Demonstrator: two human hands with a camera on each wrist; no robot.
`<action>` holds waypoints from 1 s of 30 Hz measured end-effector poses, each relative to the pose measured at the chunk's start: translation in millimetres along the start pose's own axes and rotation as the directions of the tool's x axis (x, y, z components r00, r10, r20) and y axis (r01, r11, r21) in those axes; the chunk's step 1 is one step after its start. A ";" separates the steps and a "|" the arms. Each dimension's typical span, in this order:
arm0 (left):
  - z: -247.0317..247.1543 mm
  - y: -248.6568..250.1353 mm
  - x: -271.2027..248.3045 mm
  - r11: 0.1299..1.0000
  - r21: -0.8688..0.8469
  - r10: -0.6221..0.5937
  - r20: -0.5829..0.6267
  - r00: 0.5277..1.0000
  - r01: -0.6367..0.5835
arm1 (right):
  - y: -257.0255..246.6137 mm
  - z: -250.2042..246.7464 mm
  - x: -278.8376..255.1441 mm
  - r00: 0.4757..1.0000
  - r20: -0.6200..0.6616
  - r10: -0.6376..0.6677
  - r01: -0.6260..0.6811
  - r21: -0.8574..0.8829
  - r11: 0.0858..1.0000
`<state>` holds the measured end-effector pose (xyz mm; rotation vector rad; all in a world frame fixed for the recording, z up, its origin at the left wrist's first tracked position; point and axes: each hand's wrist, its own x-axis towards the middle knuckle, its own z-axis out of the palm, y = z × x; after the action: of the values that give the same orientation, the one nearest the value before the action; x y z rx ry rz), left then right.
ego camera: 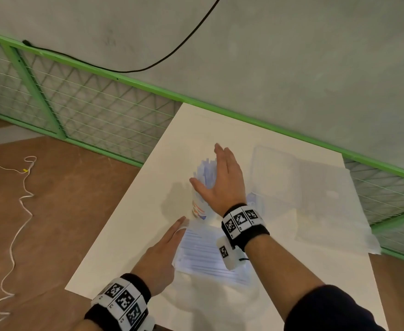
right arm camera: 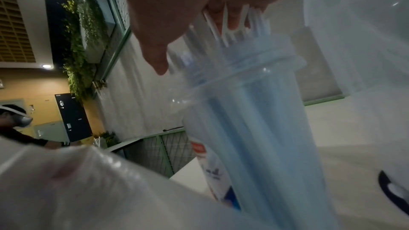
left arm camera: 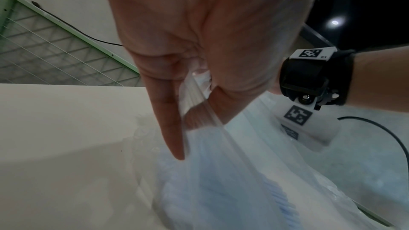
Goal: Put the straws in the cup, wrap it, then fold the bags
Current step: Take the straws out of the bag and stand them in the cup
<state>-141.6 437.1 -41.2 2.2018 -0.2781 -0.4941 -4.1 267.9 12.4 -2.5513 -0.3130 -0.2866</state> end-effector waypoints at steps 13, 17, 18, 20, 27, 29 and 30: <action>1.2 -2.2 -1.2 1.000 0.010 0.011 -0.012 1.000 -0.011 | -3.4 6.2 0.3 0.980 0.093 -0.178 0.198 -0.307 0.931; 0.8 -1.9 -2.3 1.000 0.011 0.004 -0.014 1.000 -0.004 | -5.0 -9.9 -10.7 0.985 0.095 -0.144 0.162 -0.232 0.959; 0.6 -2.1 -2.8 1.000 0.010 0.001 -0.016 1.000 -0.001 | -5.6 -14.4 -18.0 0.993 0.039 -0.107 0.112 -0.156 0.981; 0.2 -1.9 -3.2 1.000 -0.005 -0.002 -0.017 1.000 0.001 | -8.0 -18.5 -36.8 1.000 -0.021 0.005 -0.005 -0.004 1.000; 1.5 -1.3 -1.7 1.000 0.027 -0.003 0.013 1.000 0.003 | 1.9 11.0 -33.1 0.992 0.023 0.122 -0.120 -0.083 0.989; 1.2 -1.3 -1.6 0.999 0.033 0.002 0.011 1.000 -0.002 | 3.9 14.0 -14.1 0.991 0.023 0.132 -0.130 -0.061 0.990; 1.2 -1.1 -1.7 0.999 0.036 -0.002 0.012 1.000 0.001 | 5.0 14.9 -5.0 0.992 0.025 0.126 -0.125 -0.051 0.991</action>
<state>-143.6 437.6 -42.3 2.2353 -0.2937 -0.5065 -5.4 271.0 -3.8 -2.6125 -0.1570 -0.2135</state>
